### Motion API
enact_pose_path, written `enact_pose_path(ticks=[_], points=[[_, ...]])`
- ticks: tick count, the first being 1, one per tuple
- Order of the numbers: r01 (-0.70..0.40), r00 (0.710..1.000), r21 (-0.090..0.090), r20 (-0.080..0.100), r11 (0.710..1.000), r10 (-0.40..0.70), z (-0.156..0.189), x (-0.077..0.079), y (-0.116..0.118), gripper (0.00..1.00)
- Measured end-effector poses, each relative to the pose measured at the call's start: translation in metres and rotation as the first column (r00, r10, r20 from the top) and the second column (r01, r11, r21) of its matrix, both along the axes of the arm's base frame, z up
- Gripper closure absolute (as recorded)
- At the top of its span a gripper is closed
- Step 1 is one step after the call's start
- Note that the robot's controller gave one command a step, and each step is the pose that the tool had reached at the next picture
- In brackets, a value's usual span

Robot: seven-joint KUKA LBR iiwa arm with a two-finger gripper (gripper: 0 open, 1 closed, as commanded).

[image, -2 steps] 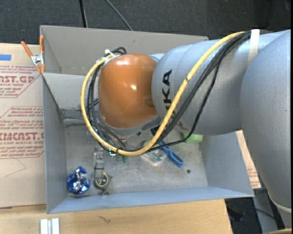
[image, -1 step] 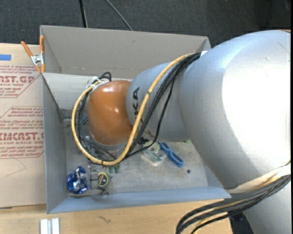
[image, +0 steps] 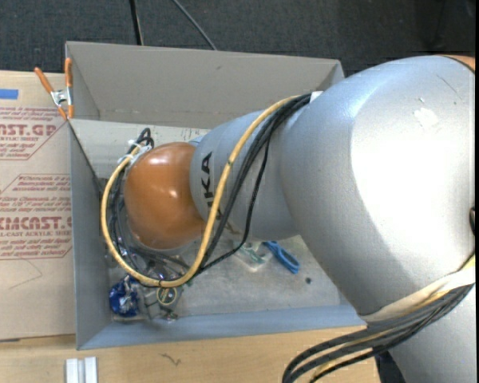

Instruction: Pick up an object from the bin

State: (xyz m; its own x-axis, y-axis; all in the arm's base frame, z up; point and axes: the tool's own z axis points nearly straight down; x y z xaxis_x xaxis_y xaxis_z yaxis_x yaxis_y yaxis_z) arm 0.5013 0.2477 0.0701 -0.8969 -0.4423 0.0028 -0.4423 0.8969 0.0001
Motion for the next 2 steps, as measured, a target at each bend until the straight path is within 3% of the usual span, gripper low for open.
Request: enact_pose_path(ticks=[1, 2], points=[[0.002, 1.000, 0.002, 0.004, 1.000, -0.002, 0.002, 0.002, 0.000, 1.00], [0.060, 0.998, 0.006, 0.013, 0.998, -0.060, 0.137, 0.022, -0.018, 1.00]])
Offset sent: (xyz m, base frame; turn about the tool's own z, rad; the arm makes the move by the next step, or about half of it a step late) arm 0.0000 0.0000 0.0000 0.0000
